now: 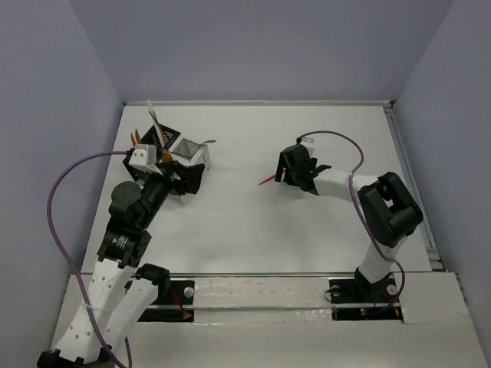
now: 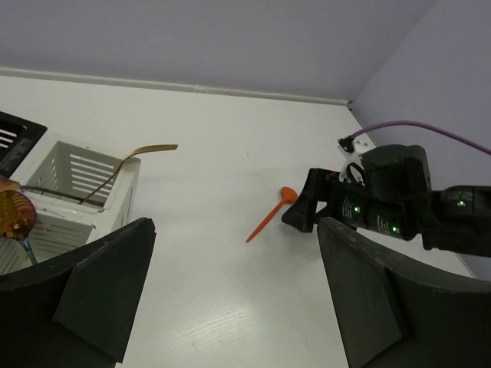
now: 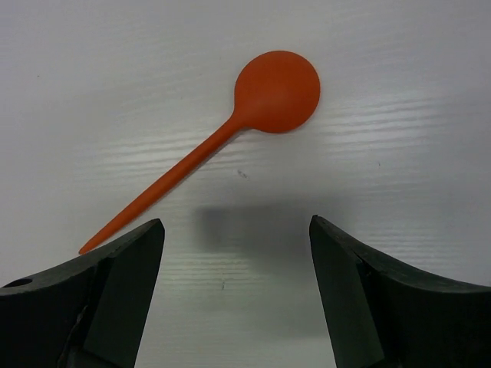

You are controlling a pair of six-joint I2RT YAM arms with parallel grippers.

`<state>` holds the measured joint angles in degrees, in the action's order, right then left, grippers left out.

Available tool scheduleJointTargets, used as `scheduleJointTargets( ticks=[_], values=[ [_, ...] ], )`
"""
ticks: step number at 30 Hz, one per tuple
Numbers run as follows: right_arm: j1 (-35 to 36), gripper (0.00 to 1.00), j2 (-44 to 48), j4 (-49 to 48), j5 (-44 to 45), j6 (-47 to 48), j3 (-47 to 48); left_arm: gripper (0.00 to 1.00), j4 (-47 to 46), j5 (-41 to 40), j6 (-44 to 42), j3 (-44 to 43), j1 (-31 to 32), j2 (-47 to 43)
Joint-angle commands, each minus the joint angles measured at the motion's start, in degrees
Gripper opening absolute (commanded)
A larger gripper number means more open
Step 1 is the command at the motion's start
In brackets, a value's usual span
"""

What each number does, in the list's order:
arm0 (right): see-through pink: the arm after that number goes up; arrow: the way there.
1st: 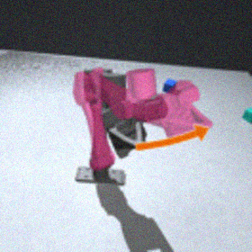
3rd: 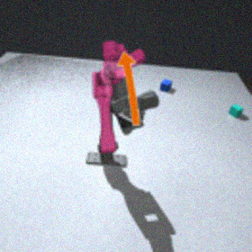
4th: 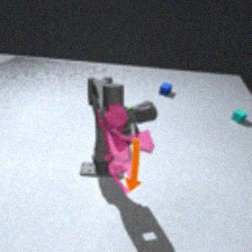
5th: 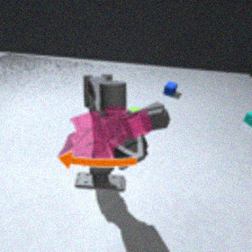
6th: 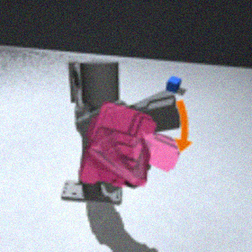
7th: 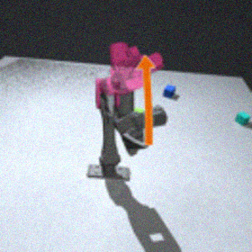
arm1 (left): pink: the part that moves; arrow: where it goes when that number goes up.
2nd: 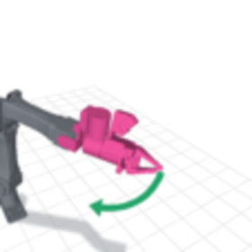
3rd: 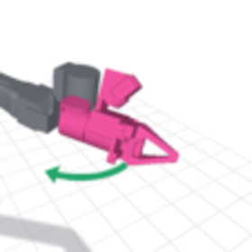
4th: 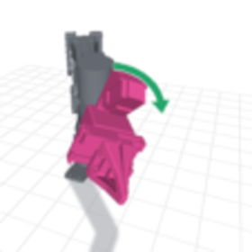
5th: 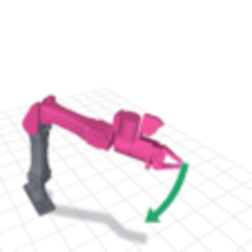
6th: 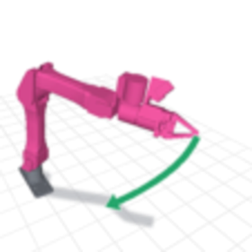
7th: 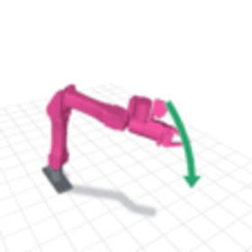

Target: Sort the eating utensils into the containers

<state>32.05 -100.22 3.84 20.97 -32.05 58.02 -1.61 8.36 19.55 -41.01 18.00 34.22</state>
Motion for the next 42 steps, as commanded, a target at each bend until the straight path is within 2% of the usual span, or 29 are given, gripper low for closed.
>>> scheduleJointTargets(
  ticks=[1, 5, 15, 21, 23, 25, 30, 32, 33, 34, 36, 37, 38, 41, 42],
  values=[
    [-2.08, 0.79, -3.73, 1.0, 2.84, -2.92, 5.34, 0.99, -0.24, 2.36, -3.55, 1.29, 0.28, -3.98],
    [-2.08, 0.75, -7.25, 0.47, -0.83, -4.59, 7.63, 0.99, -0.59, 4.2, -3.12, 1.81, 0.28, -4.69],
    [-2.08, 0.73, -12.71, 2.93, -0.06, -4.69, 12.28, 0.99, 0.11, 6.93, -2.76, 1.55, 0.28, -4.6],
    [-1.3, 0.56, -15.17, 7.94, 0.82, -1.79, 15.1, 0.99, 0.2, 7.02, -2.76, 1.55, 0.28, -4.77],
    [-1.29, 0.47, -15.61, 10.12, 1.09, 0.32, 16.33, 0.99, 0.2, 7.11, -2.68, 1.55, 0.28, -4.69],
    [-0.68, 0.45, -16.4, 11.45, 1.44, 2.51, 17.21, 0.99, 0.2, 7.28, -2.59, 1.55, 0.28, -4.6],
    [-0.68, 0.3, -19.04, 14.44, 1.53, 6.56, 20.11, 0.99, 0.11, 7.46, -2.41, 1.73, 0.28, -3.81],
    [-0.68, 0.29, -19.74, 14.8, 0.74, 7.18, 20.55, 0.99, 0.2, 7.63, -2.41, 1.73, 0.28, -3.54],
    [-0.68, 0.32, -20.01, 14.8, -0.74, 7.79, 20.82, 0.99, 0.2, 7.64, -2.24, 1.73, 0.28, -3.2],
    [-0.68, 0.38, -20.53, 14.8, -1.63, 8.06, 20.99, 0.99, 0.2, 7.55, -2.15, 1.73, 0.28, -3.02],
    [-0.68, 0.38, -20.71, 14.19, -3.03, 8.5, 20.73, 0.99, 0.2, 7.81, -2.06, 1.73, 0.28, -2.67],
    [-0.68, 0.25, -20.54, 12.96, -4.43, 9.19, 19.95, 0.99, 0.2, 7.81, -1.89, 1.73, 0.28, -2.4],
    [-0.68, 0.19, -20.54, 12.95, -4.97, 9.46, 19.42, 0.99, 0.2, 7.9, -1.8, 1.73, 0.28, -2.23],
    [-0.68, 0.07, -18.62, 9.19, -6.12, 10.17, 16.7, 0.99, 0.29, 7.81, -1.36, 1.81, 0.28, -1.61],
    [-0.68, 0.07, -17.65, 7.95, -6.9, 10.43, 15.82, 0.99, 0.2, 7.9, -1.27, 1.82, -0.24, -1.09]
  ],
)
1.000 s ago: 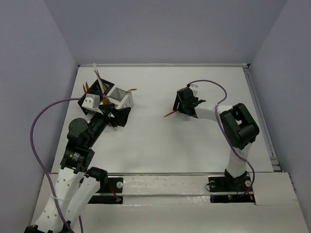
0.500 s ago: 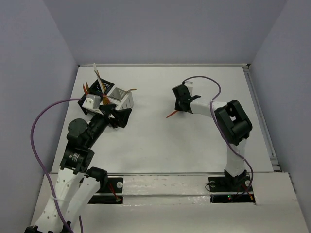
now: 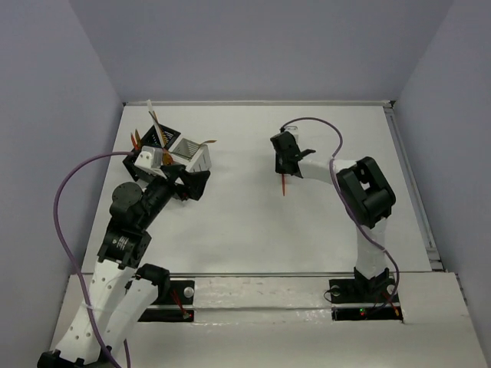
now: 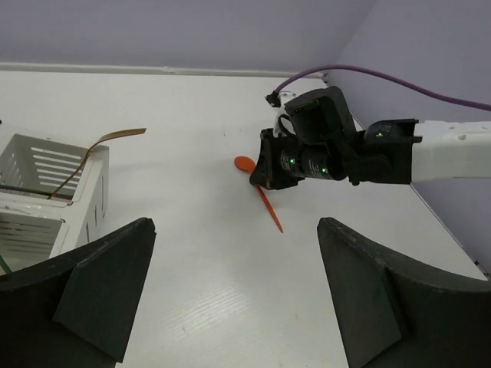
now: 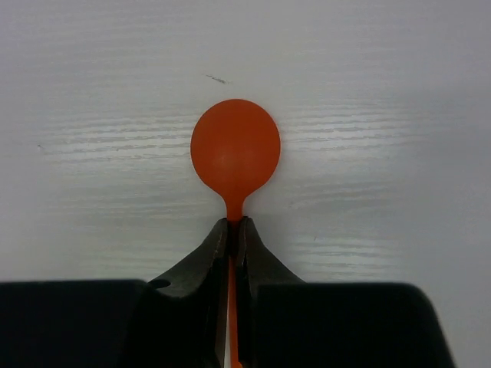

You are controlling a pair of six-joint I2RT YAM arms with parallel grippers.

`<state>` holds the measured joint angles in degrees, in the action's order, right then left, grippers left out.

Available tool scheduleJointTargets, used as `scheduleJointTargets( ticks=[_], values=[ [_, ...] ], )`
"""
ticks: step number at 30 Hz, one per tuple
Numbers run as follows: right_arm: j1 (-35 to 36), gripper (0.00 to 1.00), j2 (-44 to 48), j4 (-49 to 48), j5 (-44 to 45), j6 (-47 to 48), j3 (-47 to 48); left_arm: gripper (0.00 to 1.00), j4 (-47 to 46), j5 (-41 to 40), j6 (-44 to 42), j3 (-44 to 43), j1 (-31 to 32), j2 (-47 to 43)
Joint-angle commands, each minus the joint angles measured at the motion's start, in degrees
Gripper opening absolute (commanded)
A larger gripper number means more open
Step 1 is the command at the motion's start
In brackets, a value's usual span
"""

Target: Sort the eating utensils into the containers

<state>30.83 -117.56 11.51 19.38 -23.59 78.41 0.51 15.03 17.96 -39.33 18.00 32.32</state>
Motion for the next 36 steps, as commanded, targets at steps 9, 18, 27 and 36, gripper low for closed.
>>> scheduleJointTargets(
  ticks=[9, 18, 27, 36],
  values=[
    [2.56, 0.07, 20.33, -22.31, -20.87, 6.63, -22.24, 0.99, -3.5, 6.67, 6.03, 0.83, -2.35, 6.96],
    [16.27, 0.07, 35.99, -28.82, -22.8, 8.39, -29.63, 0.99, -12.89, 14.76, 17.89, 4.69, -2.97, 14.96],
    [21.91, 0.07, 39.95, -29.44, -22.63, 8.83, -29.19, 0.98, -27.93, 14.59, 30.29, 11.12, -1.75, 21.47],
    [23.58, 0.07, 38.54, -29.96, -22.01, 9.8, -28.49, 0.84, -30.74, 13.45, 33.02, 10.59, 2.21, 25.07]
  ],
)
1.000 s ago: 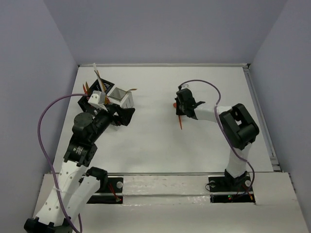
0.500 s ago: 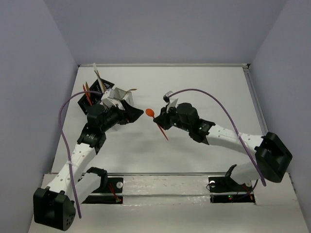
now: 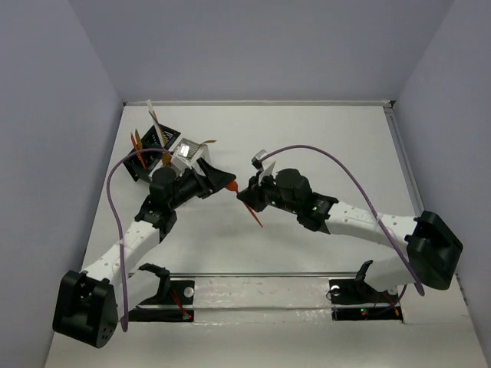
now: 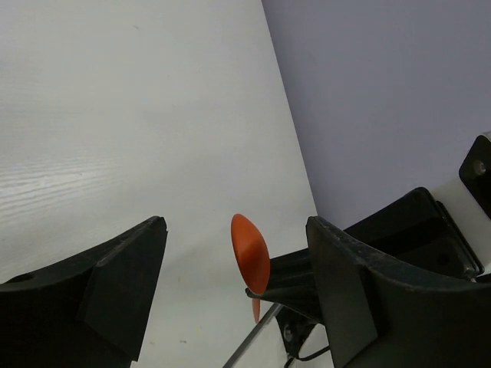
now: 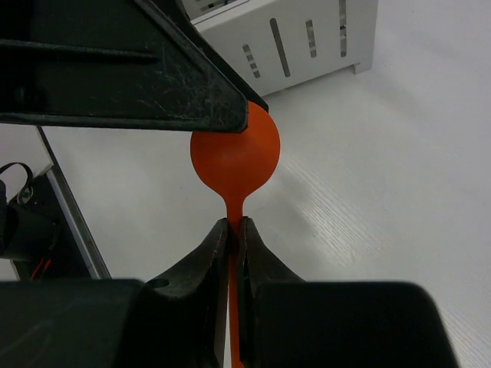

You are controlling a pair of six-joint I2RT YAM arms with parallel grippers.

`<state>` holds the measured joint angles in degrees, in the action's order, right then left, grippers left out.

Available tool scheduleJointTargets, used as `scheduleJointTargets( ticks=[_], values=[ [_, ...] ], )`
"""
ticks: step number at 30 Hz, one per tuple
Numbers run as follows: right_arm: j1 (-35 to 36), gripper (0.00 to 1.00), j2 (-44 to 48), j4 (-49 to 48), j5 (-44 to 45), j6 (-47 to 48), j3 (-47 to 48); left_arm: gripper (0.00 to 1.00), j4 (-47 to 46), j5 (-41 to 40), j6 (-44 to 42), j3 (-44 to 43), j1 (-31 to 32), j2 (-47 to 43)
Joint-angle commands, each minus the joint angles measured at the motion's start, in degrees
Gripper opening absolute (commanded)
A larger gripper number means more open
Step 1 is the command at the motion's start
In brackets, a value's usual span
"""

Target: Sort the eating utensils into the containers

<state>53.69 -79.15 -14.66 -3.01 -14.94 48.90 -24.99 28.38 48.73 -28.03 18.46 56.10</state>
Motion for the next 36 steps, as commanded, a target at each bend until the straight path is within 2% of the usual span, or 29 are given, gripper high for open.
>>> scheduleJointTargets(
  ticks=[1, 5, 8, 9, 12, 13, 15, 18, 19, 20, 22, 23, 27, 32, 36],
  values=[
    [0.71, 0.07, 0.14, -3.89, 0.28, 1.14, 1.1, 0.82, -5.59, 0.1, 2.94, -0.62, 1.76, 1.99],
    [0.71, 0.07, 0.4, -4.24, 0.28, 1.14, 0.76, 0.69, -6.91, 0.71, 3.74, -0.53, 2.81, 3.14],
    [0.71, 0.07, 1.02, -4.59, 0.11, 0.79, 0.31, 0.54, -7.26, 0.1, 4.09, -0.62, 2.81, 2.88],
    [0.71, 0.07, 0.93, -4.42, 0.02, 0.88, 0.31, 0.45, -7.44, -0.08, 4.18, -0.62, 2.81, 2.53],
    [0.71, 0.07, 0.49, -4.15, -0.07, 0.88, 0.32, 0.36, -8.23, -0.34, 4.62, -0.88, 3.33, 2.61],
    [0.71, 0.07, 0.49, -4.24, -0.07, 0.79, 0.31, 0.28, -8.4, -0.26, 4.97, -0.88, 3.34, 2.62],
    [0.71, 0.07, 0.58, -4.5, 0.19, 0.7, -0.04, 0.17, -9.02, 0.09, 5.23, -0.8, 3.34, 2.79],
    [0.71, 0.07, 1.02, -4.24, 0.72, 0.61, -0.13, 0.06, -9.55, 1.06, 5.15, -0.8, 3.34, 2.88],
    [0.71, 0.1, 1.19, -4.07, 1.16, 0.44, -0.21, 0.06, -9.46, 1.15, 5.15, -0.8, 3.34, 2.7],
    [0.71, 0.21, 1.72, -3.72, 1.42, 0.35, -0.21, 0.06, -9.2, 0.89, 5.06, -1.06, 3.34, 2.35],
    [0.71, 0.36, 2.33, -3.01, 2.12, 0.26, -0.3, 0.06, -7.97, -0.16, 3.93, -1.76, 3.34, 1.13],
    [0.71, 0.48, 3.21, -2.4, 2.39, 0.17, -0.39, 0.06, -6.31, -1.39, 3.39, -2.46, 3.34, 0.6],
    [0.71, 0.74, 7.24, -1.0, 4.58, -0.27, -1.7, 0.06, -2.7, -4.64, 1.46, -6.15, 1.59, -2.3],
    [0.71, 0.86, 13.05, 1.56, 4.94, -0.7, -3.46, 0.06, 3.26, -11.75, -1.44, -10.63, -3.07, -7.31],
    [0.71, 0.88, 18.32, 3.67, 7.04, -0.27, -6.62, 0.06, 10.13, -18.52, -9.06, -17.65, -9.73, -9.86]
  ],
)
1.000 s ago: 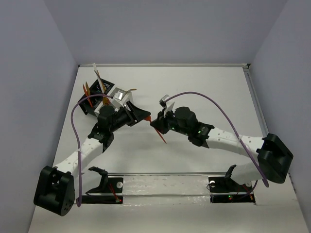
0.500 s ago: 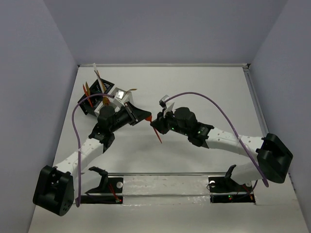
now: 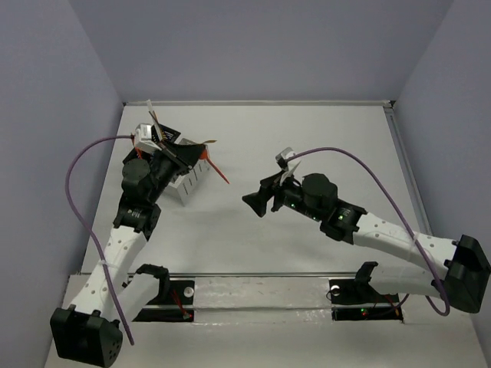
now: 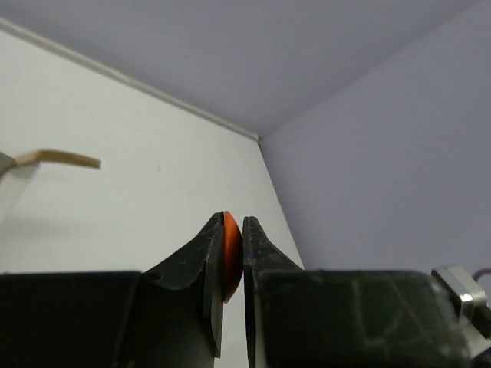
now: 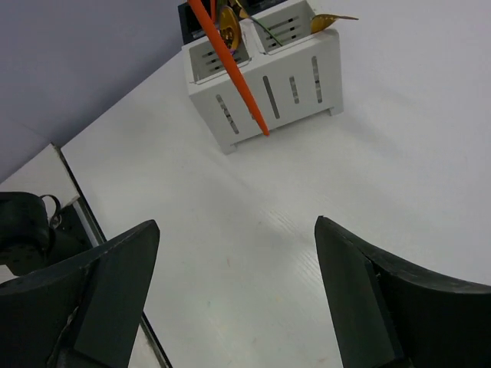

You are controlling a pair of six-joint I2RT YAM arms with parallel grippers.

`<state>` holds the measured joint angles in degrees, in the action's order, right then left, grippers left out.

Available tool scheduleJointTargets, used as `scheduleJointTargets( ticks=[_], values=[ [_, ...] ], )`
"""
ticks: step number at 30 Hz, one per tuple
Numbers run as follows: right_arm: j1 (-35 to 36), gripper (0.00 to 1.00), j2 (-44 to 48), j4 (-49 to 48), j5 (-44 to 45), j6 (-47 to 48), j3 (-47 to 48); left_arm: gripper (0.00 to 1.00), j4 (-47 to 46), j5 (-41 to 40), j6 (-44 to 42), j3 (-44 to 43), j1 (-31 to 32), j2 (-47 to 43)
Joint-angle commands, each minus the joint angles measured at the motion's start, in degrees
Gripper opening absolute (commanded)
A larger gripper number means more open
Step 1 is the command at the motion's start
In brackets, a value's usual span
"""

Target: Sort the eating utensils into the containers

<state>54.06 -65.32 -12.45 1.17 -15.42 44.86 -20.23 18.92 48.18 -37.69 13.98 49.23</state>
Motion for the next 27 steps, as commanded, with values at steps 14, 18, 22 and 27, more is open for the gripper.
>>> scheduleJointTargets(
  ticks=[14, 18, 22, 27],
  values=[
    [0.34, 0.86, 6.0, -1.18, 10.26, 0.21, -7.86, 0.06, 11.71, -26.83, -22.52, -15.13, -15.56, 4.55],
    [0.34, 0.86, 5.73, -0.74, 10.69, 0.13, -7.59, 0.06, 11.0, -25.78, -21.73, -13.29, -16.78, 7.63],
    [0.34, 0.86, 6.08, -0.82, 11.05, 0.13, -7.77, 0.06, 10.56, -25.6, -21.99, -12.23, -16.79, 10.43],
    [0.34, 0.85, 5.47, -0.91, 11.22, -0.05, -7.77, 0.06, 11.79, -22.35, -21.56, -13.02, -16.79, 14.75]
  ],
)
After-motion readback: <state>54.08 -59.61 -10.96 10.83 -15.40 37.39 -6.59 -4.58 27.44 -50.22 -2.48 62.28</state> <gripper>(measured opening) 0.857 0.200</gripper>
